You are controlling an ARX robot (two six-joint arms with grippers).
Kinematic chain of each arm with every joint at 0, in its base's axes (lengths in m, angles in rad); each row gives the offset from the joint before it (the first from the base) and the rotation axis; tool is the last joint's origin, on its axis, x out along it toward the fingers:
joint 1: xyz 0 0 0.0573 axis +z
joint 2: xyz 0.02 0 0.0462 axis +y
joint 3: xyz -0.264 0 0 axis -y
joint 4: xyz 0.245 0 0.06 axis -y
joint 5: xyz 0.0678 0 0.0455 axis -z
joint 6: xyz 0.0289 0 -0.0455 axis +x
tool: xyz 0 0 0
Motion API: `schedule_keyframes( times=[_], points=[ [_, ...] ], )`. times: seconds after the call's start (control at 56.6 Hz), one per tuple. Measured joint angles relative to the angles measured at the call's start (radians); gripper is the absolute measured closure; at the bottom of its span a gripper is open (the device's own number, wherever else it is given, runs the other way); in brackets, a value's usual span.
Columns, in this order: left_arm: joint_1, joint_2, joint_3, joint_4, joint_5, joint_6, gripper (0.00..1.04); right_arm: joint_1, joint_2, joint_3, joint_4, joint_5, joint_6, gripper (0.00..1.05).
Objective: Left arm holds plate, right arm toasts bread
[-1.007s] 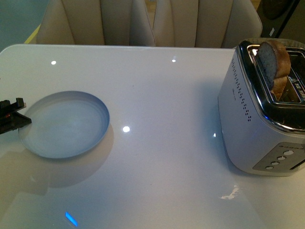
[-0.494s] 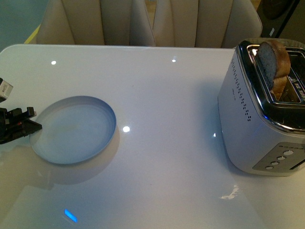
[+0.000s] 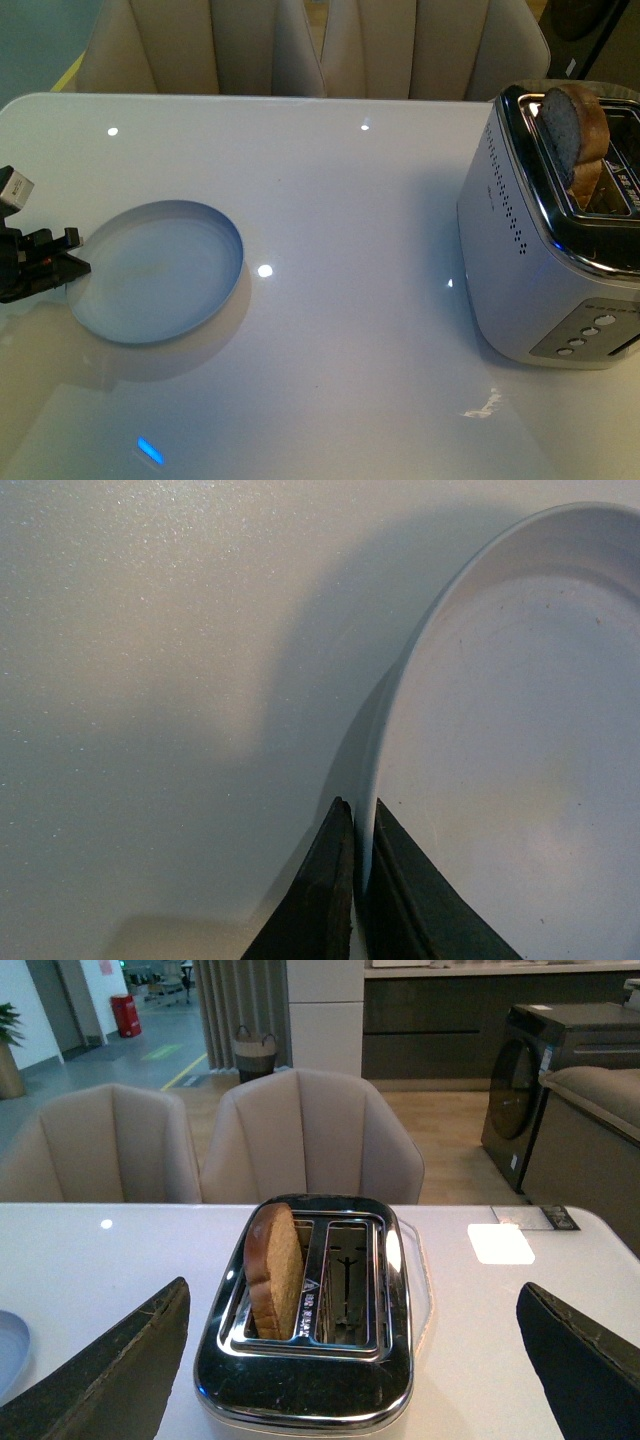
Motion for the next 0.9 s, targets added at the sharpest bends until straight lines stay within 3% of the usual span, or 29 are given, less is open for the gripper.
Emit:
schedule_keyframes(
  times=[0.901],
  points=[
    [0.0, 0.0, 0.0, 0.0, 0.0, 0.003, 1.02, 0.0, 0.0, 0.0, 0.0, 0.0, 0.0, 0.09]
  ],
)
